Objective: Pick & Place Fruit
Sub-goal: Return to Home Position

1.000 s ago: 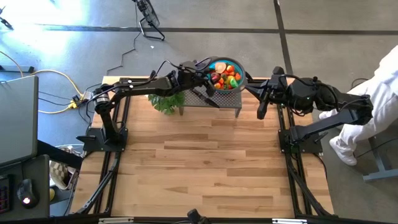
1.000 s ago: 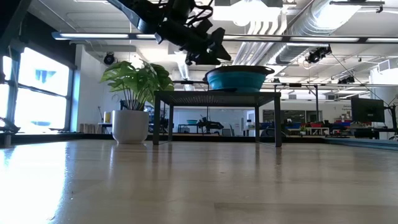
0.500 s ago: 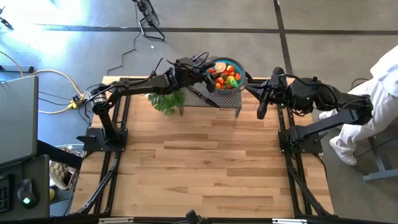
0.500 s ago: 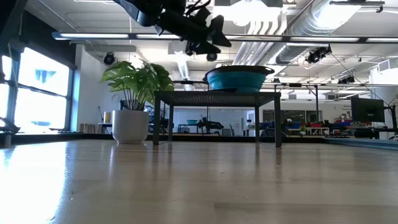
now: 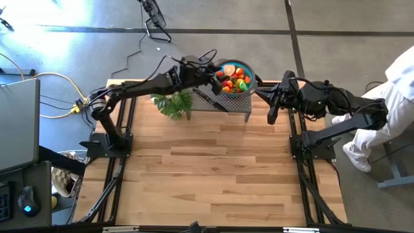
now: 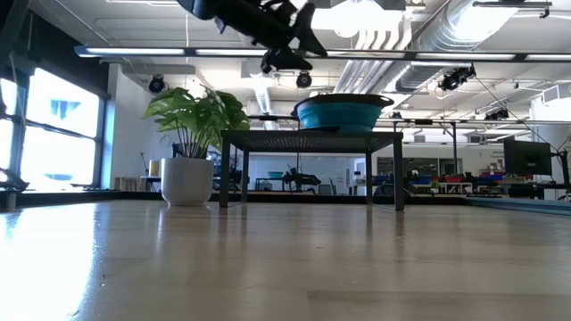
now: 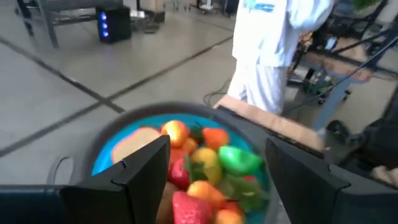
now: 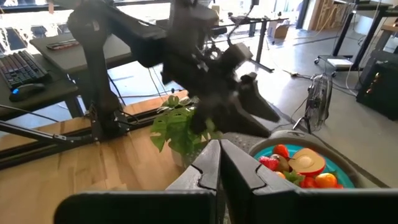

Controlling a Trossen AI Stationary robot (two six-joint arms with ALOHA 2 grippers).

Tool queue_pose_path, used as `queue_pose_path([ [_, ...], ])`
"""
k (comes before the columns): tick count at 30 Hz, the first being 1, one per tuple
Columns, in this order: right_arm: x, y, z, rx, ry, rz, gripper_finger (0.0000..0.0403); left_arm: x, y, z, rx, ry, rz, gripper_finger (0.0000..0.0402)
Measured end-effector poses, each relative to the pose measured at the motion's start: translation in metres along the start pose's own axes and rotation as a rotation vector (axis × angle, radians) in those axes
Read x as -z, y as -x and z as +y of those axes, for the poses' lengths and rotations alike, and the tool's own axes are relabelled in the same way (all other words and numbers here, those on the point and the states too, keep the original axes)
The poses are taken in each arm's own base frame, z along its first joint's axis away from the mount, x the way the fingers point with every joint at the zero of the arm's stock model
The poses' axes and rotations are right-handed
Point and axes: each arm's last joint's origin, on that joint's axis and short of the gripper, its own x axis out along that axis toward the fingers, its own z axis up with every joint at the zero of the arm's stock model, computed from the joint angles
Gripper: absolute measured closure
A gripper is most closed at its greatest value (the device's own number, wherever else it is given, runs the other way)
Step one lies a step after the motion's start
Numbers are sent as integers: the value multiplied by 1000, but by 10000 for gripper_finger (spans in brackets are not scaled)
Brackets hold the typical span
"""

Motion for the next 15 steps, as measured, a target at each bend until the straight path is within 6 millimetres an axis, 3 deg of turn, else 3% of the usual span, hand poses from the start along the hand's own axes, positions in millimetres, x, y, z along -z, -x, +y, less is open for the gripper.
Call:
queue_pose_path([
  [9,0,0,0,0,-2,2,400,-22,46,-13,34,-48,50,149],
  [15,2,-4,2,0,10,18,400,-16,54,-42,94,-20,88,203],
])
